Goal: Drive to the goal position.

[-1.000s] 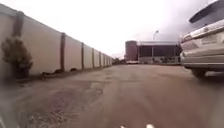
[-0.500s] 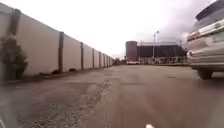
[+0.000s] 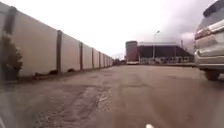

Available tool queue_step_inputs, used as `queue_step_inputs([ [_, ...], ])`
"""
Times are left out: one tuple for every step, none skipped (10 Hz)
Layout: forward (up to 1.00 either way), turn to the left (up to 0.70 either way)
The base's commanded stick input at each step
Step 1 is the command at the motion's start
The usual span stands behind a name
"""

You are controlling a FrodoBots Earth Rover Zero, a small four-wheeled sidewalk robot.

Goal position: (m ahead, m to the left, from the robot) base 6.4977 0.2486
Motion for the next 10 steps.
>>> queue_step_inputs([
  [0.6,0.0],
  [0.6,0.0],
  [0.6,-0.08],
  [0.6,-0.11],
  [0.6,-0.04],
  [0.6,-0.01],
  [0.6,0.0],
  [0.6,0.0],
  [0.6,0.0],
  [0.6,0.0],
])
